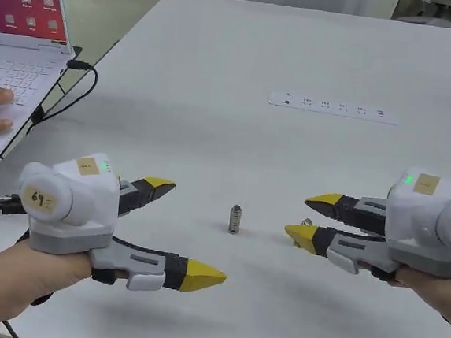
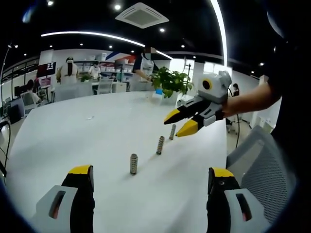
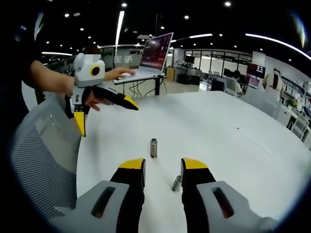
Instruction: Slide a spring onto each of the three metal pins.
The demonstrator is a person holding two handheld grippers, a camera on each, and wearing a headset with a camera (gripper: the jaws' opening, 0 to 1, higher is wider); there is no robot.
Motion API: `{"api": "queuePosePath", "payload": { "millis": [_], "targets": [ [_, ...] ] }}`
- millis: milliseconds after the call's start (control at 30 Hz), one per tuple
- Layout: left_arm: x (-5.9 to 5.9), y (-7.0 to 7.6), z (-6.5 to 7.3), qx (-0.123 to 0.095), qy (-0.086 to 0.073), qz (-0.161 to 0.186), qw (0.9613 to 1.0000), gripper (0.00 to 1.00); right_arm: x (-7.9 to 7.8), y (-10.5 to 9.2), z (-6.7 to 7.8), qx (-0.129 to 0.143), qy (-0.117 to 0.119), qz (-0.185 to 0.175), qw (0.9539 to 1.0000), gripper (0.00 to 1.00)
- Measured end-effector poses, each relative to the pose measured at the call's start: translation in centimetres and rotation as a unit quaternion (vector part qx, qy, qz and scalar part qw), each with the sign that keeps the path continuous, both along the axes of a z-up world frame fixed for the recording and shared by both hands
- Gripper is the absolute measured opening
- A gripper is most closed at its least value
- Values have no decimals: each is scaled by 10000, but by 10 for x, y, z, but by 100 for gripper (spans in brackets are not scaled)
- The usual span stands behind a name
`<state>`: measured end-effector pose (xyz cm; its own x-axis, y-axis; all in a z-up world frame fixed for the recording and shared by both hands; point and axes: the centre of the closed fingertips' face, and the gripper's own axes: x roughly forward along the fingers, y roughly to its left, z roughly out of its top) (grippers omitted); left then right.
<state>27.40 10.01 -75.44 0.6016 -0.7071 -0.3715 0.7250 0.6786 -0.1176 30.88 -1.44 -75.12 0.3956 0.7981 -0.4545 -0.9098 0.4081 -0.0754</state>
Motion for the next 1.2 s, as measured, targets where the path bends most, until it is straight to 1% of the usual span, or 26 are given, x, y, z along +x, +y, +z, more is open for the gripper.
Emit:
{"api": "queuePosePath", "payload": {
  "millis": [100,167,267,400,600,767,800,867,900,1000,1067,1100,1200],
  "targets": [
    [0,-4,0,-7,3,-24,10000,95,-4,-16,-2,-70,-26,-67,9999,28],
    [0,-5,0,-14,-2,-37,10000,95,-5,-24,-2,-56,-11,-117,9999,29],
    [0,-9,1,-13,-8,-68,10000,95,-7,-40,-7,-167,-10,-203,9997,29],
    [0,-9,2,-23,-15,-72,10000,95,-9,-62,-12,-189,74,-428,9989,29],
    [-2,-8,2,-2,5,-61,10000,95,-15,-82,-17,-91,209,-664,9975,34],
    [-5,-11,1,17,22,-92,10000,95,-21,-96,-26,-120,400,-819,9958,41],
    [-5,-11,1,28,28,-96,9999,95,-21,-97,-27,-111,406,-841,9956,43],
    [-6,-11,1,40,32,-96,9999,95,-22,-100,-27,-88,432,-873,9952,47],
    [-6,-10,1,39,38,-84,9999,95,-23,-100,-27,-43,482,-880,9949,50],
    [-7,-8,1,52,48,-78,9999,95,-24,-100,-27,5,522,-888,9947,65],
    [-7,-6,0,70,46,-70,9999,95,-24,-103,-29,-66,525,-920,9944,76],
    [-7,-6,1,59,46,-63,10000,95,-24,-105,-31,-147,499,-944,9942,80],
    [-7,-7,3,51,28,-62,10000,95,-23,-109,-34,-204,482,-1037,9932,93]
  ]
}}
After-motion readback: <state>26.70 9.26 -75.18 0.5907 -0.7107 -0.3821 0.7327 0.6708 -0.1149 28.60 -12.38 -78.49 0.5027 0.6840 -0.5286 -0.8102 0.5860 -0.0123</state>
